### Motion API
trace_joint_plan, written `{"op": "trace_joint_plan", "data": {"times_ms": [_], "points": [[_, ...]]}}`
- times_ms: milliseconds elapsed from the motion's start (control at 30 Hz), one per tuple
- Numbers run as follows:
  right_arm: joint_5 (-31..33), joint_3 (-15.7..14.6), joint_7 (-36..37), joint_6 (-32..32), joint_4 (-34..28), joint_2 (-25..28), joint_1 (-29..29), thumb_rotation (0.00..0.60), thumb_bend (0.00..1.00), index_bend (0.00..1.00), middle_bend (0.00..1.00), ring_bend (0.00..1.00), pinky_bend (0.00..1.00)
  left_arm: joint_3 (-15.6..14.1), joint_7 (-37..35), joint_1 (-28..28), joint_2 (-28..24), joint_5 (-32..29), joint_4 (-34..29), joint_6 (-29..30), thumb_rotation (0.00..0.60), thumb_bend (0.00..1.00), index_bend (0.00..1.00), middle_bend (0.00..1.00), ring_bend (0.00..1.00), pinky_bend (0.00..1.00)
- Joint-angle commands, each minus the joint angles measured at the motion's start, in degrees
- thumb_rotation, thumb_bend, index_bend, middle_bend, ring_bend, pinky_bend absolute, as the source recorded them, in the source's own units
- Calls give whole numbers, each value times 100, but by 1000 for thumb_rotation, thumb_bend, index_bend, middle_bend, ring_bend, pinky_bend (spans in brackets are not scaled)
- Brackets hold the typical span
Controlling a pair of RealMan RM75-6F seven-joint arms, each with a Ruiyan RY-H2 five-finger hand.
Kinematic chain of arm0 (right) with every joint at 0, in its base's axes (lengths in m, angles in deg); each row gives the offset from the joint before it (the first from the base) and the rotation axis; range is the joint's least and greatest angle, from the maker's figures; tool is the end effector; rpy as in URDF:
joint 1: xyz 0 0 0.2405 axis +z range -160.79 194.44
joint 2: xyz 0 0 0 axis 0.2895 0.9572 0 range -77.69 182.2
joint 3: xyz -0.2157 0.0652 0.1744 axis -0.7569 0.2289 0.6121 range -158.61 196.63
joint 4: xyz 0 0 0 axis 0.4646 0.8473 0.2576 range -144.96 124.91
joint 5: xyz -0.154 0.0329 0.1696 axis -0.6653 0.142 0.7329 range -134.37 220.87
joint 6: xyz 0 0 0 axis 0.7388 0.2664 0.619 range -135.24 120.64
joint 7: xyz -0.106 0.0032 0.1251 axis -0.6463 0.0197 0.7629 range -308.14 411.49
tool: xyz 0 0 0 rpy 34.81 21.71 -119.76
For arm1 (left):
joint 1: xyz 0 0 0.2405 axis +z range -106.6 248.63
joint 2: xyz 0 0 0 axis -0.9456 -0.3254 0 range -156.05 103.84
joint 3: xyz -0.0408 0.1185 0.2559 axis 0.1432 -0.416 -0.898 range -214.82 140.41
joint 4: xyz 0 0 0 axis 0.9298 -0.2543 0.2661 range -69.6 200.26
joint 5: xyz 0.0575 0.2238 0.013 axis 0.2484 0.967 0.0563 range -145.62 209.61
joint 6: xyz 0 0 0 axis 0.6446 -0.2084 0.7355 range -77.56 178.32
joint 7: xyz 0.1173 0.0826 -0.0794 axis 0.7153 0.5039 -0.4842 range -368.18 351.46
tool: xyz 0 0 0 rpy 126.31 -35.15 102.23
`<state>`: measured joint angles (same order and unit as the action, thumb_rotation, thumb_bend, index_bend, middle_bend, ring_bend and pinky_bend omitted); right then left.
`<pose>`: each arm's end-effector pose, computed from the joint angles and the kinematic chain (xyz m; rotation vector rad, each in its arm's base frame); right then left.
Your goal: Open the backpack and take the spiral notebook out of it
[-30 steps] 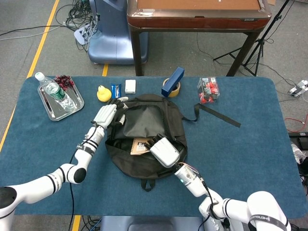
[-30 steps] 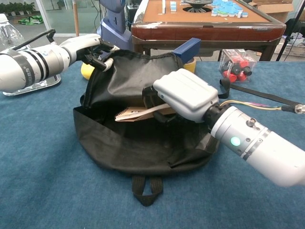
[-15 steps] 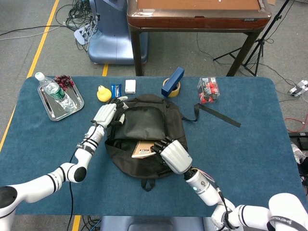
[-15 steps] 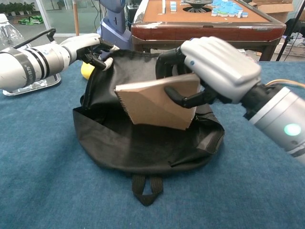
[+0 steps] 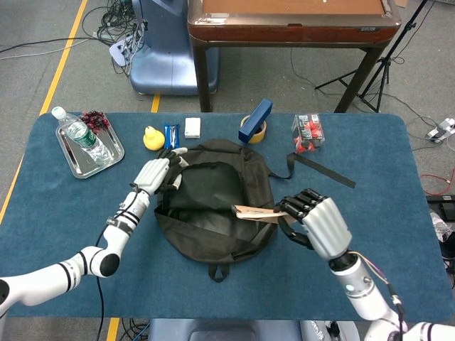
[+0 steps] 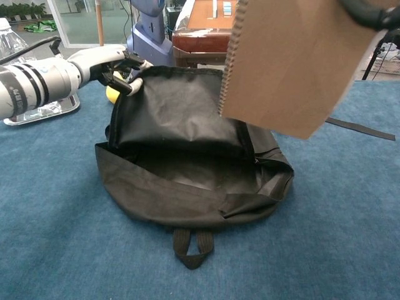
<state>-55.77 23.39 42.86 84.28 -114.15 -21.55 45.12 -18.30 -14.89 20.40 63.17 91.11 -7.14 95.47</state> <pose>-0.1380 -0.2762 0.1047 1.6112 -0.5832 1.6062 -0.1340 0.4717 -0.0177 -1.6489 -1.3160 -1.1900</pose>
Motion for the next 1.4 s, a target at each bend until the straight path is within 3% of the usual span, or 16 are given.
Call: {"op": "trace_joint_plan", "data": {"times_ms": [33, 200, 333, 600, 900, 1400], "points": [[2, 146, 105, 268, -299, 471, -258, 600, 621, 975, 670, 612, 551, -94, -6, 106, -255, 62, -311, -54, 600, 496, 309, 125, 57, 7], [211, 289, 137, 290, -367, 795, -400, 600, 621, 975, 669, 612, 551, -190, 34, 205, -654, 25, -810, -197, 600, 292, 150, 93, 47, 7], [352, 351, 156, 130, -250, 858, -425, 600, 621, 975, 669, 613, 551, -241, 68, 305, -987, -34, -1235, -212, 600, 223, 58, 74, 46, 7], [717, 536, 251, -150, 186, 782, -425, 600, 621, 975, 668, 613, 551, -452, -22, 731, -1703, 29, -1984, -11, 499, 198, 32, 72, 47, 10], [771, 507, 114, -597, 805, 616, -322, 600, 621, 975, 669, 613, 551, -570, -101, 1175, -2060, -58, -1994, 458, 488, 193, 32, 72, 46, 10], [474, 432, -234, -1229, 2945, -559, 253, 600, 621, 975, 669, 613, 551, -661, -349, 1664, -2389, -36, -1998, 746, 488, 191, 32, 73, 46, 10]]}}
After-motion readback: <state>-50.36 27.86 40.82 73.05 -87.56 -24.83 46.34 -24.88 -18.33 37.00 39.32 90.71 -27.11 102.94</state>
